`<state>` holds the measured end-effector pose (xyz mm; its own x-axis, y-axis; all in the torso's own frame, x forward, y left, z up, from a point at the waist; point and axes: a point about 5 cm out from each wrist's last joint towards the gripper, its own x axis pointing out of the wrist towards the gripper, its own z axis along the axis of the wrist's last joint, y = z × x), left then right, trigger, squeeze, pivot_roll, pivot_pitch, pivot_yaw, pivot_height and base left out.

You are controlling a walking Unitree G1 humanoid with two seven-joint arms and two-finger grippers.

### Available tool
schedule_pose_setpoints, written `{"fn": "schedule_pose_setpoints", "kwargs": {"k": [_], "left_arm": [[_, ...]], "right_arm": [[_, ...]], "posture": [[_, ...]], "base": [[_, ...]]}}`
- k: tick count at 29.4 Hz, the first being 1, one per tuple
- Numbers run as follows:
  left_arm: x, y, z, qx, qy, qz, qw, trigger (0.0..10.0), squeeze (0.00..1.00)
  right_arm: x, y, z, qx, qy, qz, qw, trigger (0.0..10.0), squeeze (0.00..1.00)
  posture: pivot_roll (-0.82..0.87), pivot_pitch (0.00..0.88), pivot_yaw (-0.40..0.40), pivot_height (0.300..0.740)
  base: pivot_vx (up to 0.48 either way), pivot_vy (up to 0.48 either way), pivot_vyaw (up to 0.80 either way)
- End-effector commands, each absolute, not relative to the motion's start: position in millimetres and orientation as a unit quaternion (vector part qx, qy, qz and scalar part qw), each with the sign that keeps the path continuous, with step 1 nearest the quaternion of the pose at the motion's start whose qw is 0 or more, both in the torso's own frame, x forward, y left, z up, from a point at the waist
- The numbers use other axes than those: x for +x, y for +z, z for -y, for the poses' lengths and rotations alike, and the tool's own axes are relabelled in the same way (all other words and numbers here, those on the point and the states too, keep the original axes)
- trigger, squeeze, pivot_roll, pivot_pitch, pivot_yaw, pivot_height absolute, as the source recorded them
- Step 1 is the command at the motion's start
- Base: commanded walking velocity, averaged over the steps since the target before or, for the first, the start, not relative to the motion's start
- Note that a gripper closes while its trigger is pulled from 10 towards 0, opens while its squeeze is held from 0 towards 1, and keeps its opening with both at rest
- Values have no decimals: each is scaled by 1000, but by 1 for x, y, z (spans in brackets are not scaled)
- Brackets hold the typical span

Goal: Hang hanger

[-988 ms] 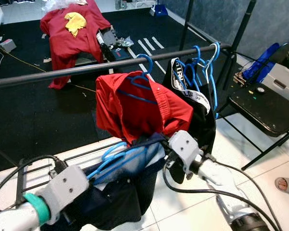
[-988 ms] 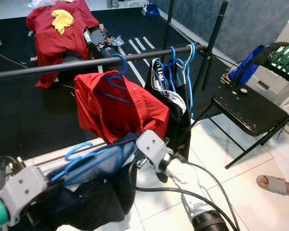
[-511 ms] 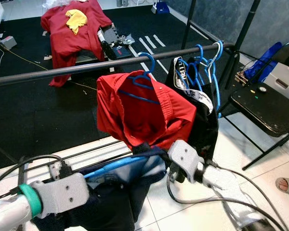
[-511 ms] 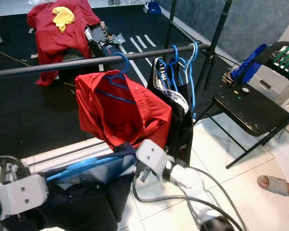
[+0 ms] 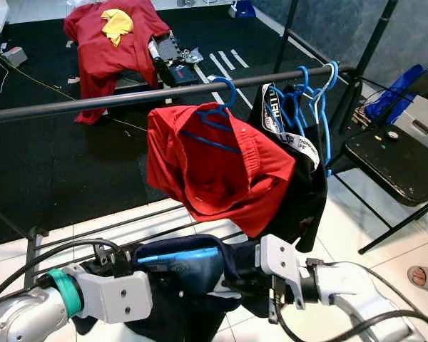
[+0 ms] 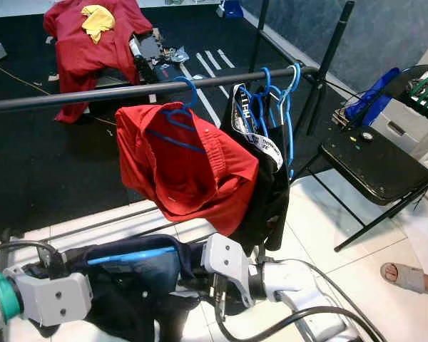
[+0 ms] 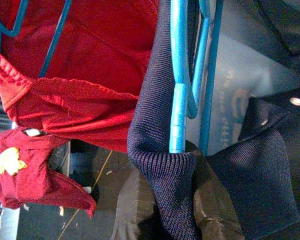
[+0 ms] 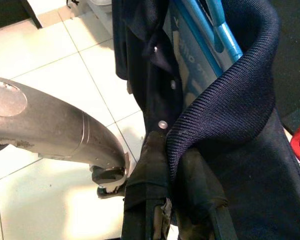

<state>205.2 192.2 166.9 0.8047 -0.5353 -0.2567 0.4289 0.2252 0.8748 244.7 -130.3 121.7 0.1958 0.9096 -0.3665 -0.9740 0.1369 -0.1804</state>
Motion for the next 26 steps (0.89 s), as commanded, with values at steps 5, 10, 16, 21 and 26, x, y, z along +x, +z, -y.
{"fn": "schedule_pose_setpoints", "kwargs": {"k": [5, 10, 16, 21, 26], "left_arm": [[203, 164, -206, 577, -312, 40, 754, 10000, 0], [202, 162, -220, 590, -314, 19, 744, 10000, 0], [200, 161, -221, 576, -334, 15, 746, 10000, 0], [193, 157, -205, 561, -397, 25, 726, 10000, 0], [191, 156, -201, 558, -416, 26, 718, 10000, 0]], "right_arm": [[231, 111, 146, -207, 650, -128, 719, 0, 0], [233, 107, 170, -233, 619, -159, 733, 0, 0], [244, 120, 190, -236, 566, -154, 775, 0, 0], [242, 126, 192, -260, 579, -158, 756, 0, 0], [240, 123, 198, -285, 583, -174, 741, 0, 0]], "posture": [[-3, 119, 32, 740], [-1, 122, 31, 740], [-8, 117, 41, 740], [-15, 114, 46, 740], [-16, 115, 47, 740]], "base": [[0, 0, 0], [0, 0, 0], [0, 0, 0], [0, 0, 0], [0, 0, 0]]}}
